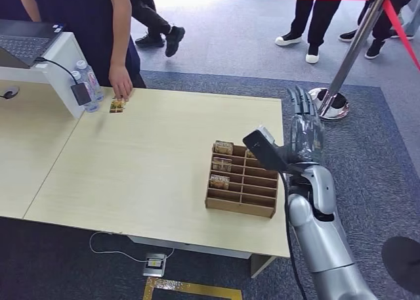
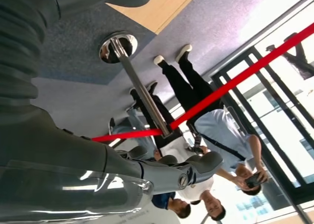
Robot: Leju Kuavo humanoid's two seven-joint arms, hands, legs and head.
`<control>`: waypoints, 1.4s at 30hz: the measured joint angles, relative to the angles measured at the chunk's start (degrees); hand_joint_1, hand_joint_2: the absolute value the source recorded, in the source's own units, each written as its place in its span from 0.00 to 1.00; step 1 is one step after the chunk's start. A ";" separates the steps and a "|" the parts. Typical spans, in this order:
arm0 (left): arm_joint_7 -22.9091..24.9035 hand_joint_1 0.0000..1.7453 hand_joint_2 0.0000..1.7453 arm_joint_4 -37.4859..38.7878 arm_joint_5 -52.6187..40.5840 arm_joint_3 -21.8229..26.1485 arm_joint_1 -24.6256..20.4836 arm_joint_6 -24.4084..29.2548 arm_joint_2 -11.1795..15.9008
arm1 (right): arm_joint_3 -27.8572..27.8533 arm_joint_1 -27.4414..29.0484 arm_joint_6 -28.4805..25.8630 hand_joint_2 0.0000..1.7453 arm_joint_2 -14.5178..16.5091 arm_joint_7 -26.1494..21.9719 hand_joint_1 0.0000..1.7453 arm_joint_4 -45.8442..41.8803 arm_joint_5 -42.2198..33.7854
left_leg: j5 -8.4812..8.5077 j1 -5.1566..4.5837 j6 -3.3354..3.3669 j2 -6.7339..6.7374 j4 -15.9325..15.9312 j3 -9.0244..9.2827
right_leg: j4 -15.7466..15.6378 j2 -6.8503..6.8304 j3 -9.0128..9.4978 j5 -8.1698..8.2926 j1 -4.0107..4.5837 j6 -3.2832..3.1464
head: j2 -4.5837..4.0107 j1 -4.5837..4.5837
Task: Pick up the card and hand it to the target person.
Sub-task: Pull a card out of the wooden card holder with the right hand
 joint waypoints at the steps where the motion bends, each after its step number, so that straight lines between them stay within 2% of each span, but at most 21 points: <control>1: -0.01 0.00 1.00 0.00 -0.03 -0.01 0.01 0.00 0.01 | 0.36 -0.56 0.16 1.00 0.07 0.32 0.00 0.70 0.51 | 0.00 0.00 0.00 0.00 0.00 0.00 | 0.00 0.00 0.00 0.00 0.00 0.00 | 0.00 -0.01; 6: 0.03 0.00 1.00 0.00 -0.30 -0.17 0.00 -0.02 0.04 | 2.99 -4.52 1.48 1.00 0.33 2.17 0.00 6.10 3.70 | 0.00 0.00 0.00 0.00 0.00 -0.03 | 0.00 0.00 -0.02 0.00 0.00 0.00 | 0.00 -0.01; 13: 1.07 0.00 1.00 0.01 -0.26 -0.23 -0.10 -0.03 0.20 | 5.29 -7.15 2.69 1.00 1.04 3.55 0.00 10.81 5.46 | 0.00 0.00 0.00 0.00 0.00 -0.04 | -0.01 0.00 -0.04 0.00 0.00 0.00 | 0.00 -0.02; 25: 1.07 0.00 1.00 0.04 -0.15 -0.23 -0.06 -0.09 0.33 | 7.73 -6.98 4.86 1.00 0.22 7.80 0.00 12.15 7.59 | 0.00 0.00 0.00 -0.01 0.00 -0.04 | -0.01 0.00 -0.06 0.00 0.00 0.00 | 0.00 -0.02; 33: 0.91 0.00 1.00 0.04 -0.14 -0.23 -0.04 -0.38 0.37 | 8.81 -6.10 5.66 1.00 0.04 8.98 0.00 12.37 7.76 | 0.00 0.00 0.00 -0.01 0.00 -0.04 | -0.01 0.00 -0.07 0.00 0.00 0.00 | 0.00 -0.02; 34: 1.02 0.00 1.00 0.04 -0.14 -0.23 -0.04 -0.38 0.37 | 8.90 -5.98 5.76 1.00 0.07 9.01 0.16 12.37 7.76 | 0.00 0.00 0.00 -0.01 0.00 -0.04 | -0.01 0.00 -0.07 0.00 0.00 0.00 | 0.00 -0.02; 37: 1.11 0.00 1.00 0.04 -0.09 -0.24 -0.02 -0.33 0.37 | 9.04 -5.78 5.96 1.00 0.17 9.15 0.75 12.49 7.69 | 0.00 0.00 0.00 -0.01 0.00 -0.05 | -0.01 0.00 -0.07 0.00 0.00 0.00 | 0.00 -0.02; 39: 1.03 0.00 1.00 0.05 -0.07 -0.24 -0.01 -0.16 0.37 | 9.04 -5.77 5.92 1.00 0.21 9.22 0.83 12.78 7.37 | 0.00 0.00 0.00 -0.01 0.00 -0.05 | -0.01 0.00 -0.07 0.00 0.00 0.00 | 0.00 -0.01; 42: 0.75 0.00 1.00 0.09 -0.12 -0.24 0.02 -0.01 0.36 | 9.03 -5.76 5.50 1.00 0.19 9.22 0.82 13.53 6.92 | 0.00 0.00 0.00 -0.01 0.00 -0.05 | -0.01 0.00 -0.07 0.00 0.00 0.00 | 0.00 -0.01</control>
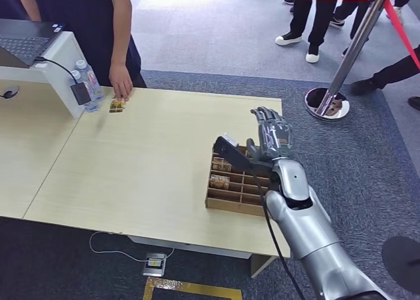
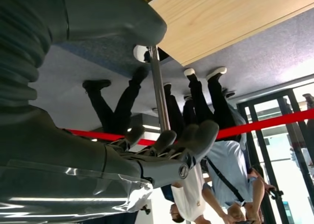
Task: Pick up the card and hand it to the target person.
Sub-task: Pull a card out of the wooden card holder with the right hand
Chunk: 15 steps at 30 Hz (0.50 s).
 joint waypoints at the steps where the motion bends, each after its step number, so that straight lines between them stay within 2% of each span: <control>1: -0.06 0.00 1.00 0.02 -0.03 0.00 0.00 0.00 -0.01 | 0.00 0.01 -0.19 1.00 -0.01 0.00 0.80 0.29 -0.04 | 0.00 0.00 0.00 0.00 0.00 0.00 | 0.00 0.00 0.00 0.00 0.00 0.00 | 0.00 0.00; 15: 0.32 0.00 1.00 0.08 0.36 0.02 0.06 0.45 0.01 | -0.22 -0.11 -0.84 1.00 0.63 -0.43 0.75 4.17 -0.22 | 0.00 0.00 0.00 0.00 0.00 -0.02 | 0.00 0.00 -0.01 0.00 0.00 0.00 | 0.00 -0.01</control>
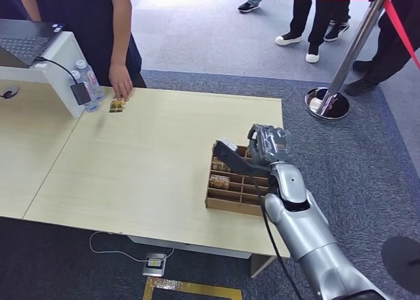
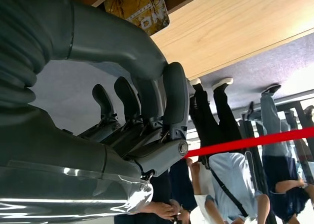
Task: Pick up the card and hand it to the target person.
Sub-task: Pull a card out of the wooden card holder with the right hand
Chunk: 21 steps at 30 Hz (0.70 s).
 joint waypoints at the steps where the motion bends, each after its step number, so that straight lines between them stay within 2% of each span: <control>1: 0.01 0.00 1.00 0.00 0.07 0.00 0.01 0.07 0.00 | -0.07 -0.02 -0.01 1.00 0.09 -0.03 0.75 0.25 -0.01 | 0.00 0.00 0.00 0.00 0.00 0.00 | 0.00 0.00 0.00 0.00 0.00 0.00 | 0.00 0.00; 16: 0.01 0.00 1.00 0.02 0.39 0.06 0.08 0.32 -0.02 | -0.55 -0.16 -0.80 1.00 0.65 -0.21 0.54 2.19 0.07 | 0.00 0.00 0.00 0.00 0.00 0.00 | 0.00 0.00 -0.01 0.00 0.00 0.00 | 0.00 0.01; 21: -0.25 0.00 1.00 0.02 0.29 0.07 0.12 0.38 -0.02 | -1.02 -0.14 -0.80 1.00 0.62 0.11 0.57 2.21 0.52 | 0.00 0.00 0.00 0.00 0.00 0.00 | 0.00 0.00 -0.02 0.00 0.00 0.00 | 0.00 0.00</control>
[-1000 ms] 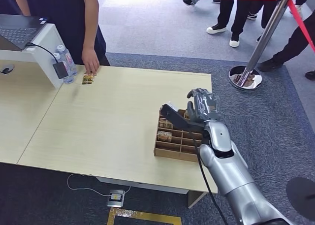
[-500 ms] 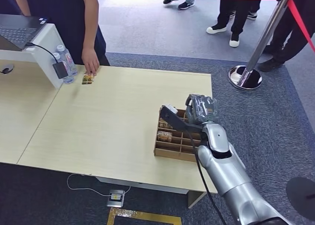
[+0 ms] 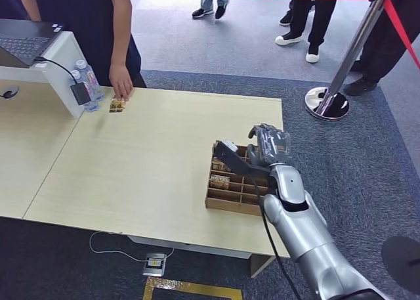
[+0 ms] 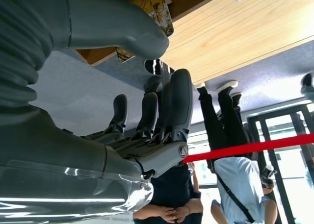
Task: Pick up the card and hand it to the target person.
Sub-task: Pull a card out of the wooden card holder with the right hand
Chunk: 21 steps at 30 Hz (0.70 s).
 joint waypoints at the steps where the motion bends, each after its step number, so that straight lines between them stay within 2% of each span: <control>1: -0.09 0.00 1.00 0.00 -0.04 0.00 0.01 -0.05 0.00 | -0.13 0.01 0.02 1.00 -0.02 0.03 0.57 0.00 0.08 | 0.00 0.00 0.00 0.00 0.00 0.00 | 0.00 0.00 0.00 0.00 0.00 0.00 | 0.00 0.01; 21: -0.43 0.00 1.00 0.00 -0.72 -0.02 0.03 -0.81 0.00 | -1.38 0.19 0.12 1.00 -0.70 1.08 0.53 1.35 0.28 | 0.00 0.00 0.00 0.00 0.00 0.00 | 0.00 0.00 -0.01 0.00 0.00 0.00 | 0.00 0.01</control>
